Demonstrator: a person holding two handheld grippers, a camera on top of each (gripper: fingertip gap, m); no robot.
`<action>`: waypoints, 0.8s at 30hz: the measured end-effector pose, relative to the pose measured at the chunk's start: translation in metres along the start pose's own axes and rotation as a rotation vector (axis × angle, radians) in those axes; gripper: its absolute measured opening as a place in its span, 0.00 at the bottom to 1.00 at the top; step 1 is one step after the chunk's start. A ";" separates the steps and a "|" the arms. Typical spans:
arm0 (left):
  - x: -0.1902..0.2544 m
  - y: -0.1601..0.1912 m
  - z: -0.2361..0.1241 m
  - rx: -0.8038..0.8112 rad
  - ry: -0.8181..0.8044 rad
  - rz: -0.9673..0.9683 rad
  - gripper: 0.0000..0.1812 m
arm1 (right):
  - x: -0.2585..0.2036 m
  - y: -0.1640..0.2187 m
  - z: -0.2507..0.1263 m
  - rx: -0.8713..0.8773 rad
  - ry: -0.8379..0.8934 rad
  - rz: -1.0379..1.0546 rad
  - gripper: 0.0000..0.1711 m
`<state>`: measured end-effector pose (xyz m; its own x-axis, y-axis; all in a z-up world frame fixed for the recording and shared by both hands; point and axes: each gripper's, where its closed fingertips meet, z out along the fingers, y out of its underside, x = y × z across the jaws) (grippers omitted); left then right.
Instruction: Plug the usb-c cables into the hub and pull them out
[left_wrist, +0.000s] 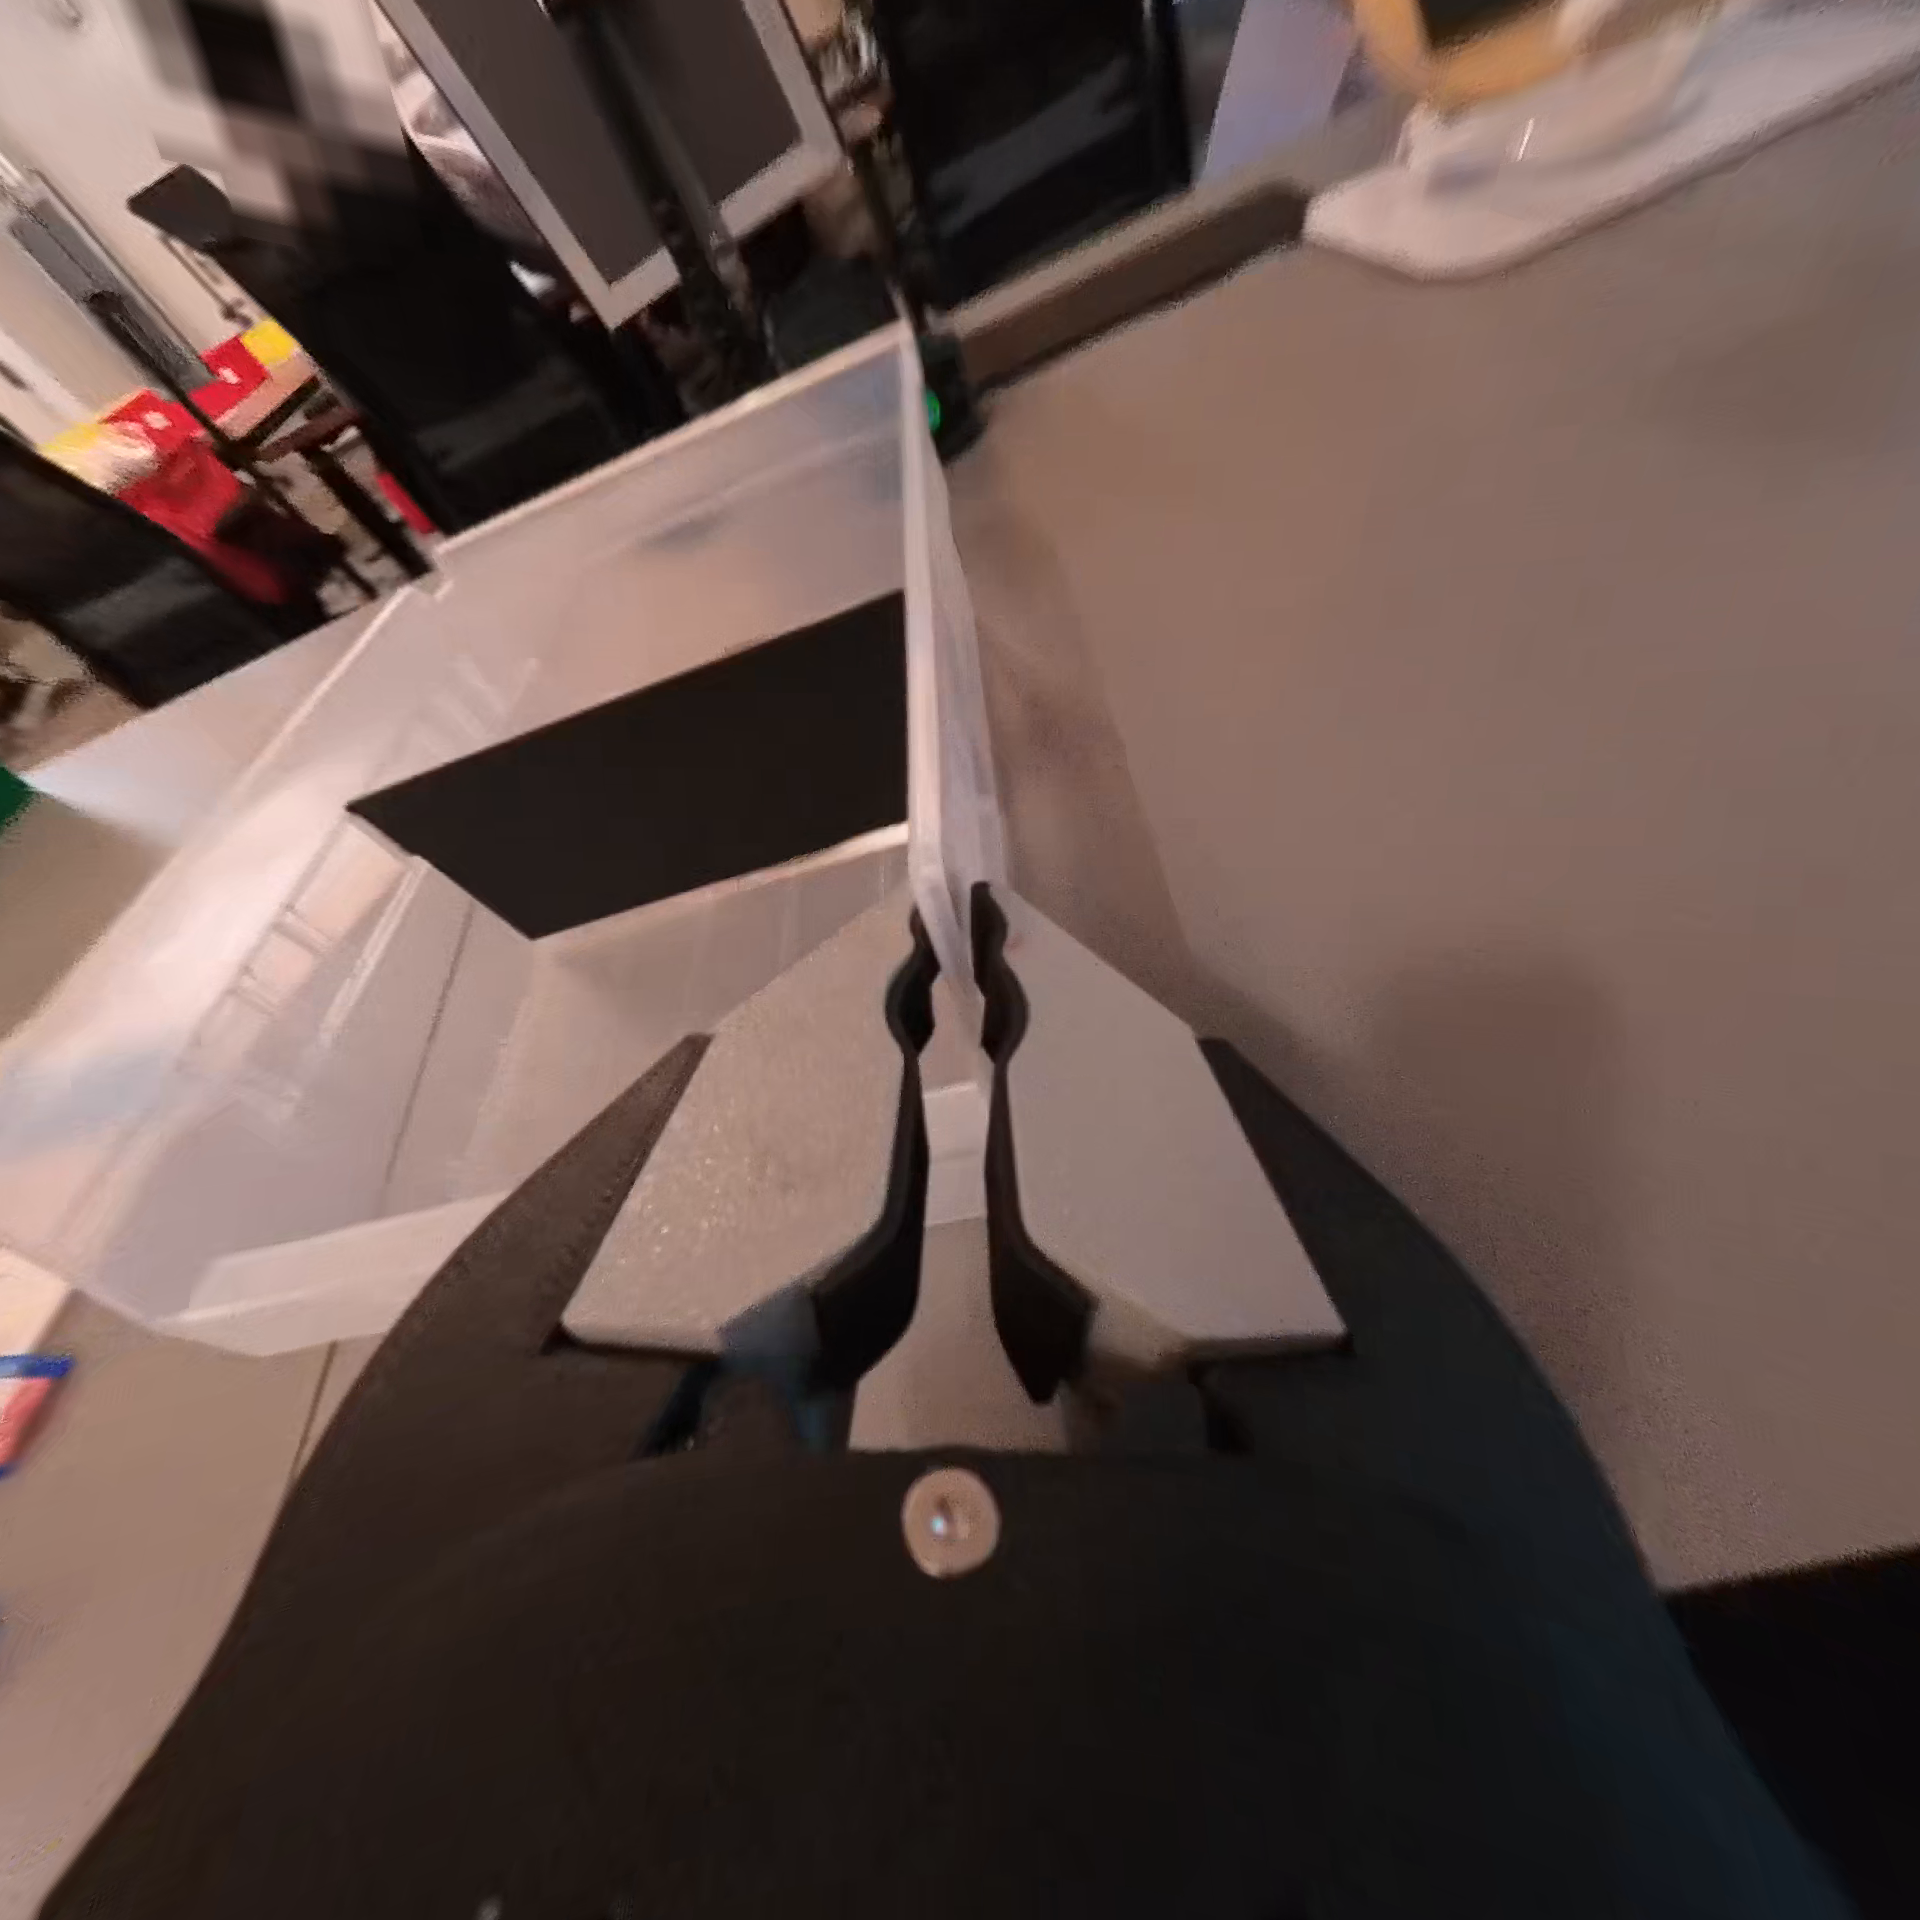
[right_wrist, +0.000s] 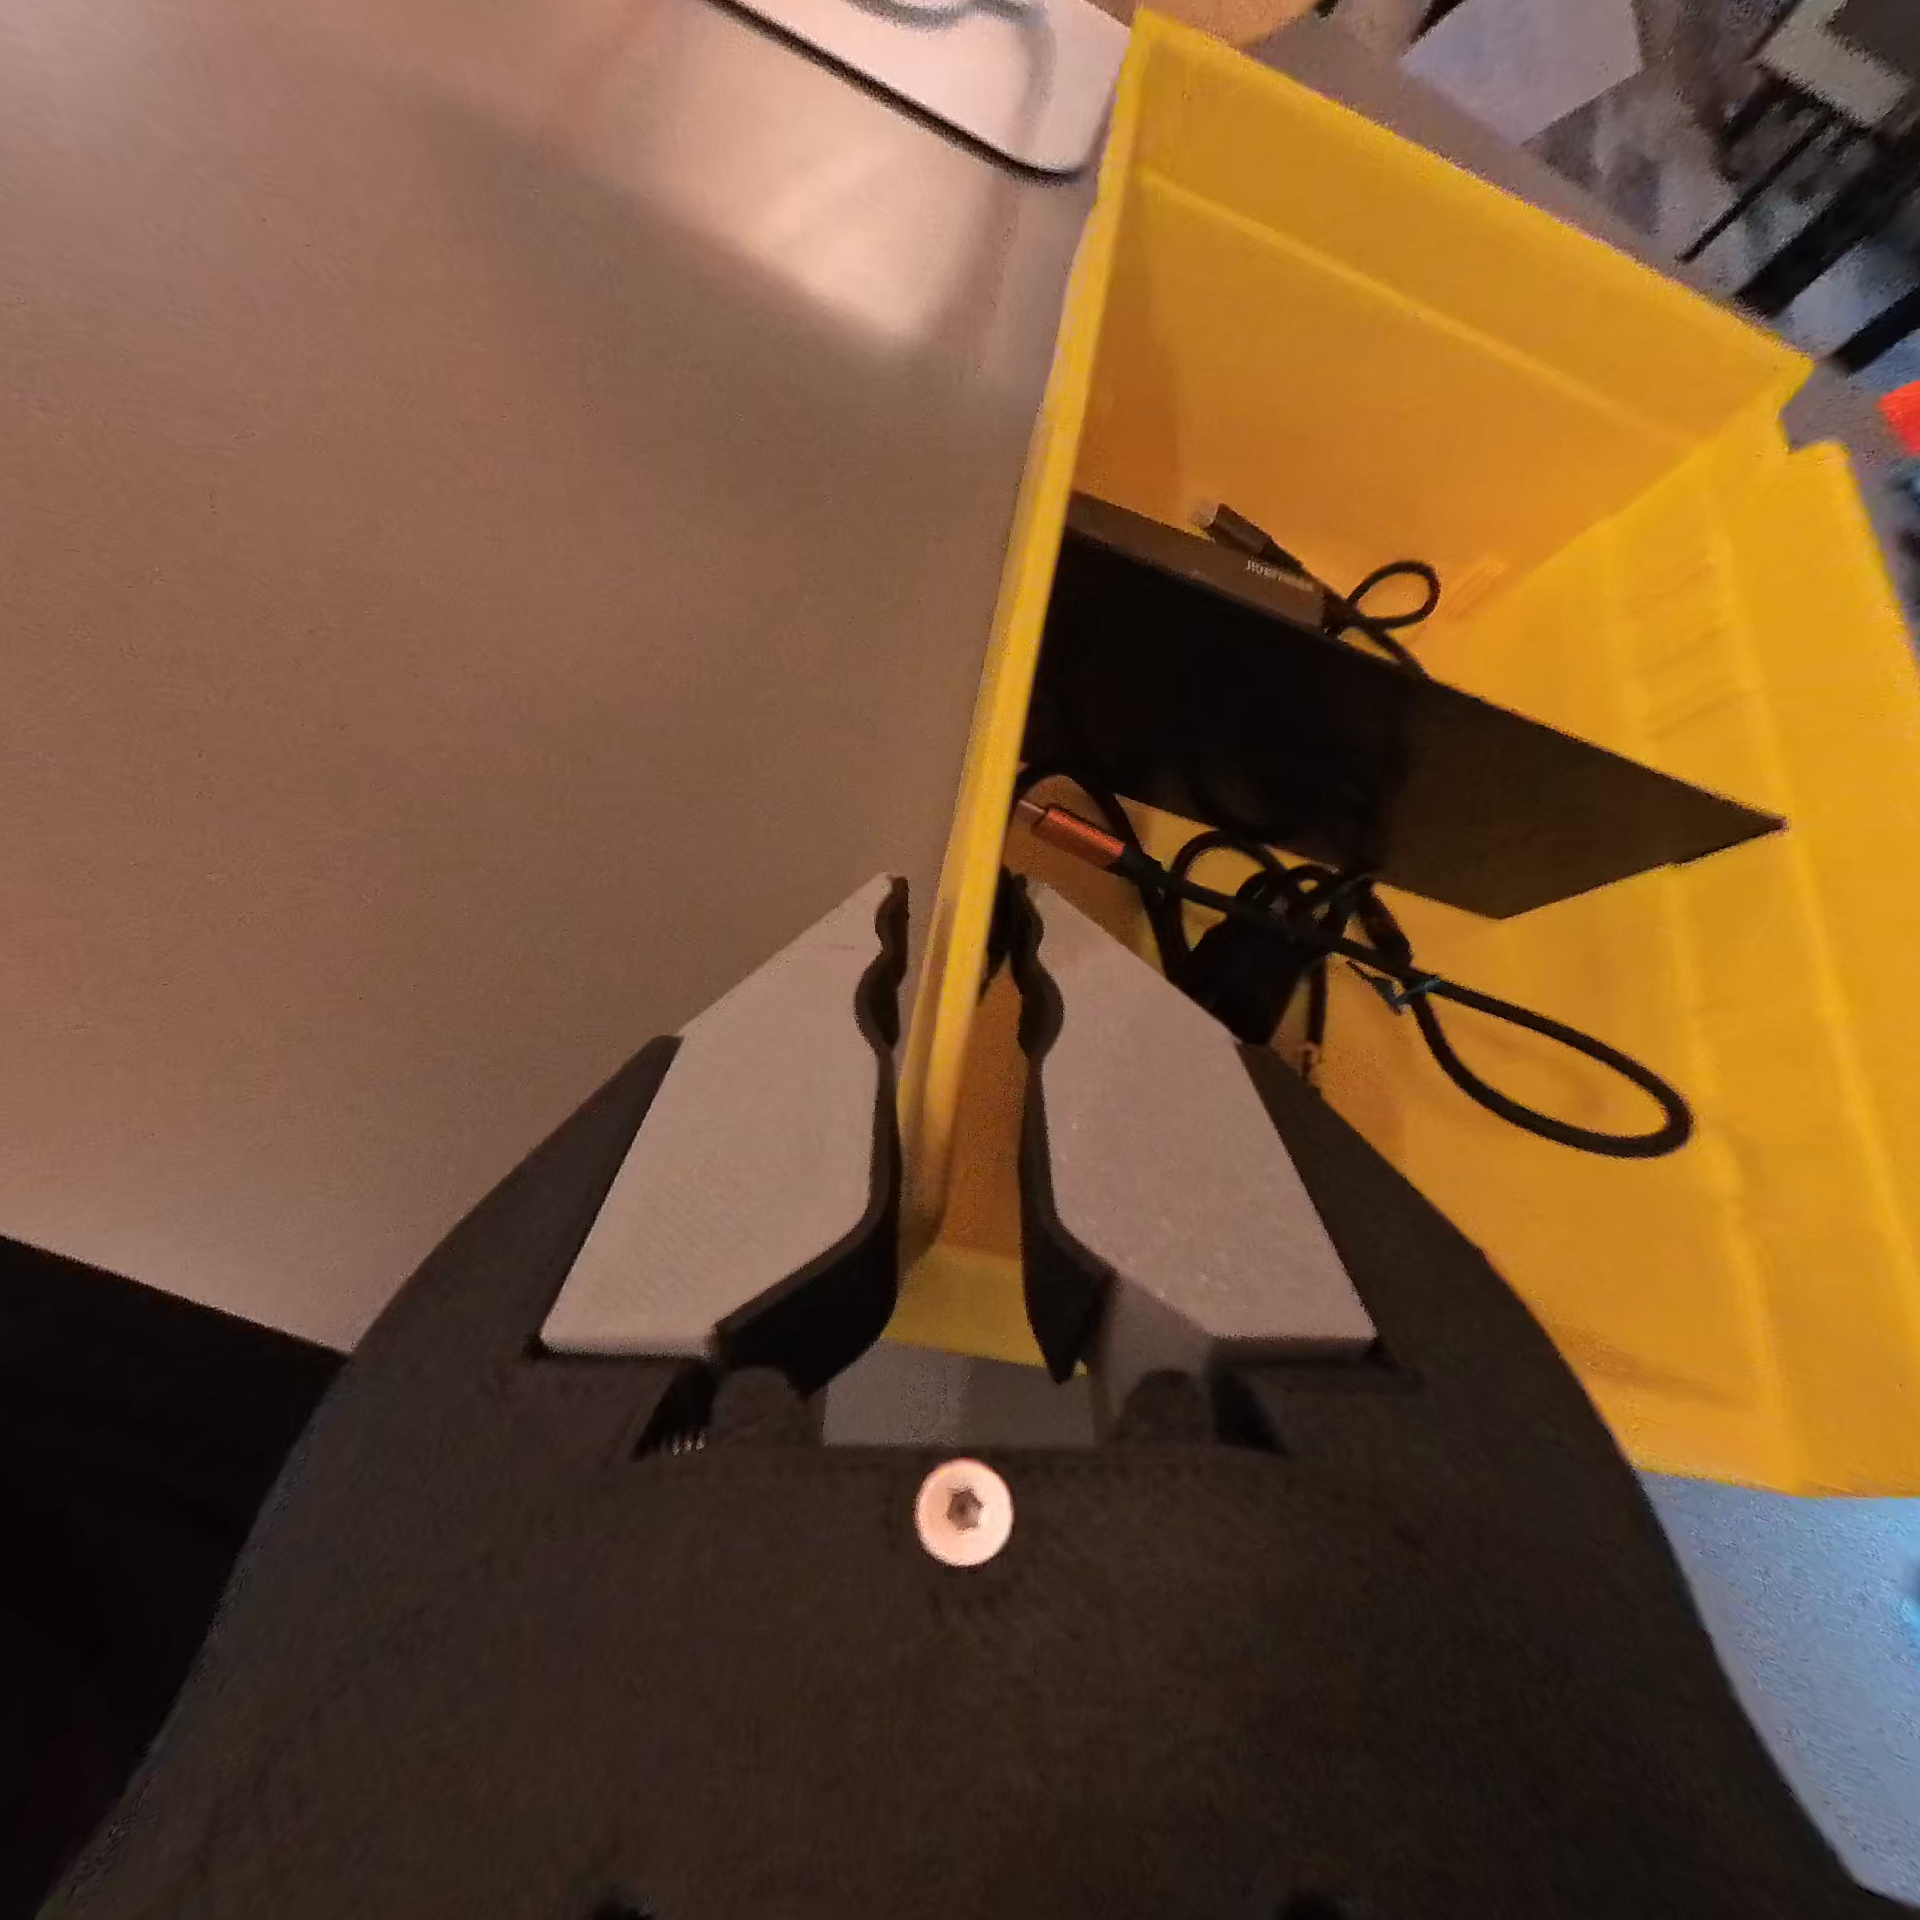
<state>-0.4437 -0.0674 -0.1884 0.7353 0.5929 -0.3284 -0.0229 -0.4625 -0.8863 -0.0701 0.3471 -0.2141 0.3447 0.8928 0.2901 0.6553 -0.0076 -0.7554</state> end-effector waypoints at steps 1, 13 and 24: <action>-0.010 -0.007 -0.008 0.050 0.011 -0.046 0.01 | -0.011 -0.006 0.001 0.008 -0.034 0.027 0.10; -0.055 -0.114 -0.109 0.424 -0.126 -0.117 0.01 | -0.287 -0.151 0.038 0.136 -0.472 -0.130 0.35; -0.036 -0.146 -0.152 0.589 -0.051 -0.089 0.01 | -0.321 -0.223 -0.054 0.383 -0.693 -0.136 0.45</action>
<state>-0.3639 -0.1209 0.0022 0.7186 0.6501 -0.2469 -0.3449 0.0249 -0.9383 -0.2906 0.0379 -0.1075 -0.3001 0.9521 0.0583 0.3416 0.1643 -0.9254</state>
